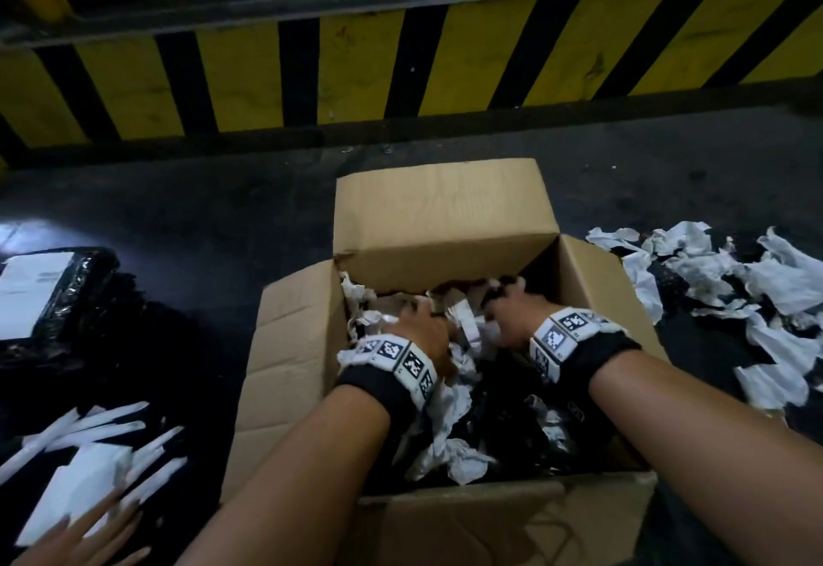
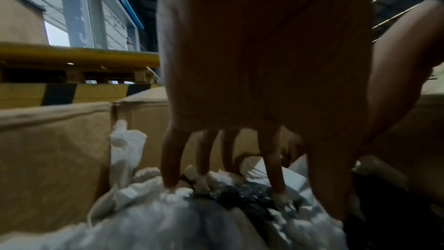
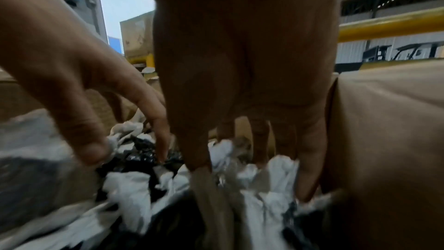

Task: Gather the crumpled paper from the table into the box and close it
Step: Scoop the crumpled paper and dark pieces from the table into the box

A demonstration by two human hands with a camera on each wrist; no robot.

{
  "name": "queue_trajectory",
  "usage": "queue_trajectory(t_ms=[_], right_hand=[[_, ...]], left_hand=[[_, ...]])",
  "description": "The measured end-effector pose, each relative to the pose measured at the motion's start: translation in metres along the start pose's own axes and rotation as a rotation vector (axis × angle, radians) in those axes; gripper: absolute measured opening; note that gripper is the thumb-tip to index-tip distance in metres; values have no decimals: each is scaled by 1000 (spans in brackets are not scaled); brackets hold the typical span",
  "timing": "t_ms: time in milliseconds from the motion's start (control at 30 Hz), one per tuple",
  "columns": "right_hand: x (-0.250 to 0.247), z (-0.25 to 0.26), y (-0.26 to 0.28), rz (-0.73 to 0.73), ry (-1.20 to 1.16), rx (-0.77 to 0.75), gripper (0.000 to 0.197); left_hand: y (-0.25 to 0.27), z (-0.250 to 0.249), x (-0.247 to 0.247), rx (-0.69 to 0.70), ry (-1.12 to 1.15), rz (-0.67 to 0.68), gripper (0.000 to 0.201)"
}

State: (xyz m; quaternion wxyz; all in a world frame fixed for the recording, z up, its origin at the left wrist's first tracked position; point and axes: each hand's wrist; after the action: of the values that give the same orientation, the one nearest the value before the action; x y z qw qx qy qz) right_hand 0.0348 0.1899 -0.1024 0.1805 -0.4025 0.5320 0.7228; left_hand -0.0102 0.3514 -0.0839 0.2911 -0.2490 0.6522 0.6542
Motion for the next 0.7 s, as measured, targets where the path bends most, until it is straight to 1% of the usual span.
queue_trajectory(t_ms=[33, 67, 100, 133, 200, 267, 300, 333, 367, 433, 467, 500, 567, 633, 700], right_hand=[[6, 1, 2, 35, 20, -8, 53], [9, 2, 3, 31, 15, -28, 49], [7, 2, 5, 0, -24, -62, 45], [2, 3, 9, -50, -74, -109, 42], [-7, 2, 17, -150, -162, -160, 43], [-8, 2, 24, -192, -168, -117, 42], [-4, 2, 26, -184, -129, -89, 41], [3, 3, 28, -149, -93, -68, 38], [10, 4, 30, -99, -63, -60, 37], [17, 6, 35, -32, -37, -77, 35], [15, 6, 39, -35, -57, -95, 34], [11, 5, 42, -48, -95, -111, 32], [0, 4, 52, -66, -148, -140, 33], [-10, -1, 66, -109, -169, -177, 38], [-18, -10, 88, -214, -204, -224, 36]], left_hand=[[-2, -4, 8, 43, -22, 103, 64], [0, -6, 14, 74, -31, 180, 63], [2, -7, 17, 90, -9, 214, 62], [5, -7, 16, 98, 36, 218, 58], [11, -6, 8, 104, 105, 146, 46], [16, -3, 1, 91, 108, 12, 43], [18, -1, 3, 78, 94, -7, 45], [19, 2, 8, 71, 76, 7, 48], [20, 5, 16, 53, 40, 48, 54], [25, 13, 29, 34, -18, 106, 67], [25, 16, 32, 36, -8, 112, 66], [26, 19, 31, 42, 35, 107, 58], [29, 24, 22, 45, 138, 46, 40], [32, 26, 7, 37, 158, -48, 32], [36, 21, -12, 33, 143, -89, 31]])
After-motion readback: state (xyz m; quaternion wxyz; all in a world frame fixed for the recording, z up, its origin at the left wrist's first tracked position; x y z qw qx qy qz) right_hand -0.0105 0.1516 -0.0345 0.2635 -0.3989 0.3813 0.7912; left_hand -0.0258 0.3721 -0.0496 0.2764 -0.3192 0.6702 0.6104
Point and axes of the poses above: each hand's wrist, its own y-axis away from the middle knuckle, its own x-axis out of the palm, z = x × y, and after that the axes turned 9 degrees about -x, right-handed
